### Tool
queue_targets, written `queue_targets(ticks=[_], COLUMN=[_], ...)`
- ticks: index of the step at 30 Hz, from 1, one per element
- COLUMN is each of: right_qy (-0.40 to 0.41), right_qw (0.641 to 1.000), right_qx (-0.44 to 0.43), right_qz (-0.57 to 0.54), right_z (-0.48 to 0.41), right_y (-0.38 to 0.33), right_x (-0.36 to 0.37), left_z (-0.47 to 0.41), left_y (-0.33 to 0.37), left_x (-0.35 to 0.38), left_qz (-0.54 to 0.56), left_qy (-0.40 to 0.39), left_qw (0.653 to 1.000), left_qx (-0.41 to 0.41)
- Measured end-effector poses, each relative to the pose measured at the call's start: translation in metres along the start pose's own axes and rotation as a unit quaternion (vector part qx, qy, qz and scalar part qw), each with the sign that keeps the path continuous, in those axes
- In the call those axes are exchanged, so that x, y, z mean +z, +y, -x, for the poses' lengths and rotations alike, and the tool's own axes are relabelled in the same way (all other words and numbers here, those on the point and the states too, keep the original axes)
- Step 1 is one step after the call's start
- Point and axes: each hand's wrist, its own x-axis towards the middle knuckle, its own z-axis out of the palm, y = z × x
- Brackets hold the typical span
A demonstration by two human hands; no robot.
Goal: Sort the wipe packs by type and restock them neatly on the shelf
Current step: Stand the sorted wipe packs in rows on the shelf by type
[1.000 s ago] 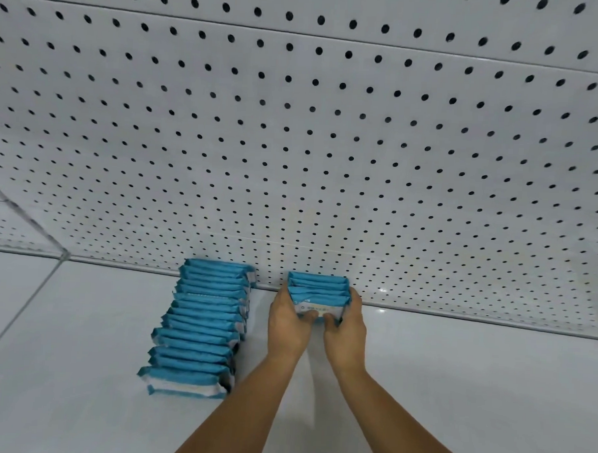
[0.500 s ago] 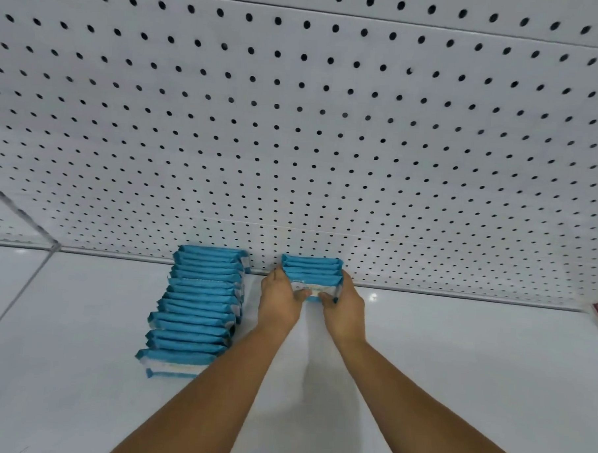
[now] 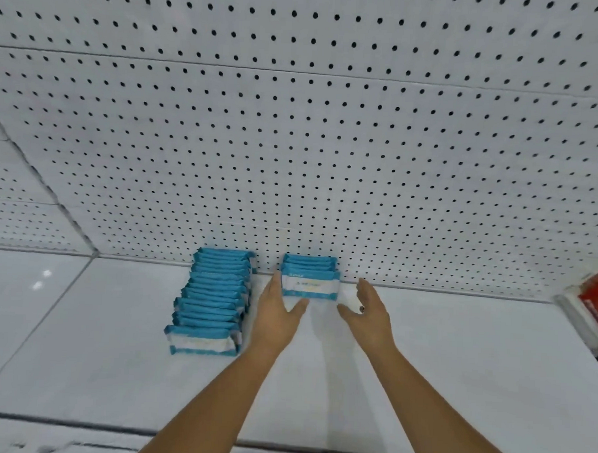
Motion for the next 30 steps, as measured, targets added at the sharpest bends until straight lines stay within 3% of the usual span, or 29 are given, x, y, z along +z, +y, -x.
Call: queue_targets(ticks=[4, 9, 16, 23, 30], right_qy=[-0.015, 0.025, 0.099, 0.19, 0.233], right_qw=[0.996, 0.992, 0.989, 0.971, 0.959], right_qx=[-0.04, -0.065, -0.035, -0.002, 0.017], right_qz=[-0.074, -0.102, -0.106, -0.147, -0.163], right_z=[0.076, 0.169, 0.3, 0.385, 0.439], right_y=[-0.007, -0.002, 0.038, 0.087, 0.164], right_x=[-0.018, -0.026, -0.059, -0.127, -0.221], left_z=[0.066, 0.137, 0.239, 0.328, 0.41], left_y=[0.016, 0.008, 0.005, 0.034, 0.068], left_x=[-0.017, -0.03, -0.025, 0.023, 0.127], left_qz=[0.143, 0.153, 0.167, 0.195, 0.171], left_qy=[-0.063, -0.132, -0.22, -0.299, -0.342], left_qw=[0.988, 0.978, 0.96, 0.933, 0.923], left_qx=[-0.014, 0.051, 0.038, 0.039, 0.034])
